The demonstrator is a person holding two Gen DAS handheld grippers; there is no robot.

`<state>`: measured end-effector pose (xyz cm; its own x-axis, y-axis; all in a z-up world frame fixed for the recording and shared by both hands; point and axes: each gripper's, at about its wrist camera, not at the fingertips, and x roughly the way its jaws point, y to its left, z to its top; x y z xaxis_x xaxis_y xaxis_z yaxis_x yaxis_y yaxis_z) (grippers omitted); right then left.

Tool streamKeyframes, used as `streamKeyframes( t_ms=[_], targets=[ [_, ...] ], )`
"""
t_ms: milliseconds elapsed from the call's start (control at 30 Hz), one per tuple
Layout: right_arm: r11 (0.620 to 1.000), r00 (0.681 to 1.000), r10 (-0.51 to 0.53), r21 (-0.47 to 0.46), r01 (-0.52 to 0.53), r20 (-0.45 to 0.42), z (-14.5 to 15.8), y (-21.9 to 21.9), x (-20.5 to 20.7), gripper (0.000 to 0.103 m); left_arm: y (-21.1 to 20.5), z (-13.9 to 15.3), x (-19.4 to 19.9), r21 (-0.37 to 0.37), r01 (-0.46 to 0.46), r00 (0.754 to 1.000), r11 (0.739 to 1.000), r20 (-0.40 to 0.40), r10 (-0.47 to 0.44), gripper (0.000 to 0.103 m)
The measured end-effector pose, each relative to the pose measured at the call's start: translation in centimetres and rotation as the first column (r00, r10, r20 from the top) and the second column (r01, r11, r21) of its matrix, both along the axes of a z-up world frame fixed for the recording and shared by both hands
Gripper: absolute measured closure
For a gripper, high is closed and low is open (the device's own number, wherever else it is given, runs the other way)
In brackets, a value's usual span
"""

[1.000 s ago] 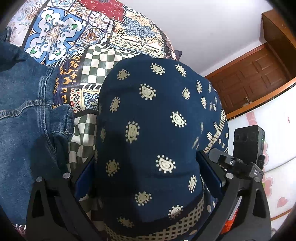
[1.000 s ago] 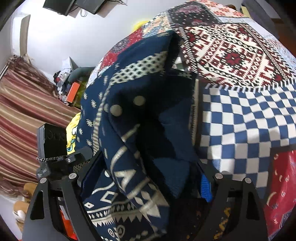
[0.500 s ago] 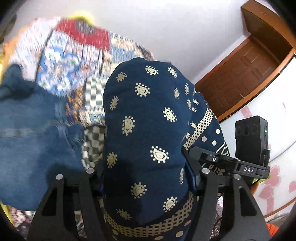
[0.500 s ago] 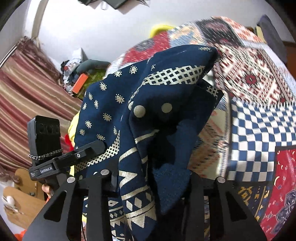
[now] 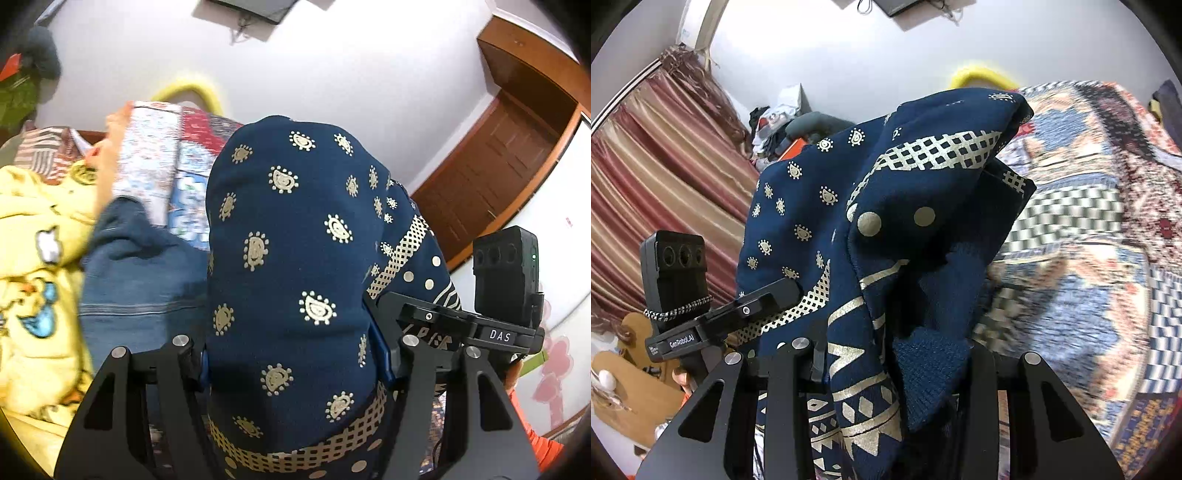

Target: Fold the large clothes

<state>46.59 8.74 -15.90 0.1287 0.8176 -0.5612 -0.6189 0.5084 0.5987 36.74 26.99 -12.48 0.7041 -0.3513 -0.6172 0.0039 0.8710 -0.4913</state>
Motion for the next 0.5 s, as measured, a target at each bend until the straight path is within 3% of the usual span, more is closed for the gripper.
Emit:
streamKeyframes(
  t_ms=[267, 433, 500],
  targets=[
    [0.996, 0.995, 0.042, -0.072, -0.049, -0.092, -5.3, 7.0, 2.7, 0.068, 6.5, -6.2, 1.7, -0.024, -0.087, 0.991, 0.996, -0.104, 0.084, 0.039],
    [0.994, 0.985, 0.019, -0.107, -0.038, -0.171, -9.3, 8.4, 5.1, 0.069, 9.0, -11.9, 3.5, -0.030, -0.136, 0.967, 0.990, -0.224, 0.126, 0.039],
    [0.992, 0.983, 0.001, -0.122, -0.023, -0.181, -9.9, 8.5, 5.6, 0.069, 10.3, -13.8, 3.3, -0.081, -0.165, 0.961, 0.983, -0.236, 0.142, 0.037]
  ],
)
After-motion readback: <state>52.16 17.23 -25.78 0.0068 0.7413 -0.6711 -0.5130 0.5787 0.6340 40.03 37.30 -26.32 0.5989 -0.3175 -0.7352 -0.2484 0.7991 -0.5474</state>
